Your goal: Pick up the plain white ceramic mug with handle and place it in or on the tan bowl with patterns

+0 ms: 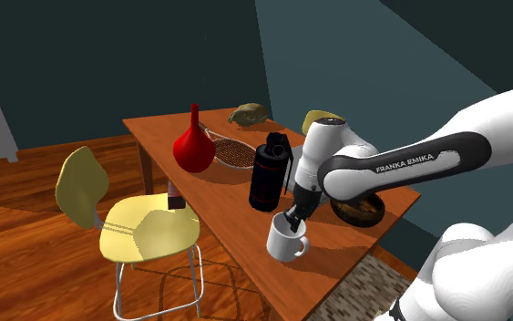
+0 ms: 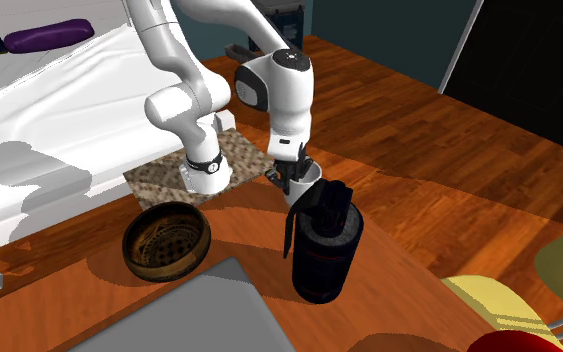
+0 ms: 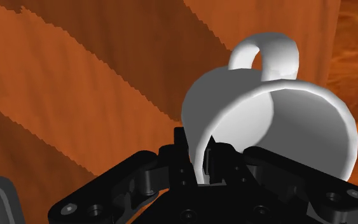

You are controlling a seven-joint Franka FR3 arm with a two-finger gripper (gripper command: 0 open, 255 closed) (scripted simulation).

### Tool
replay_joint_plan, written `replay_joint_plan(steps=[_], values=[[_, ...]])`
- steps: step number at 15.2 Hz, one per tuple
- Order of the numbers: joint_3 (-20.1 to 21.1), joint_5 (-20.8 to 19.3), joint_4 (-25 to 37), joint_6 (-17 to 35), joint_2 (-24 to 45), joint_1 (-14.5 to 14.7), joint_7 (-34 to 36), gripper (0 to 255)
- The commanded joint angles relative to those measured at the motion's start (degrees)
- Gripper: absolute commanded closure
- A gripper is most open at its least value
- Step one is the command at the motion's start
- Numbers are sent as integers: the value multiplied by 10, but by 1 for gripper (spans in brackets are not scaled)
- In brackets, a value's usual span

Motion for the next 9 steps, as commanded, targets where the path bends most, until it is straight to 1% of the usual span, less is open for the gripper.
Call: replay_joint_plan(steps=[1,9], values=[[-1,0,7,-21,-14,1,0,255],[-8,-2,47,-96,-49,1,-1,255]])
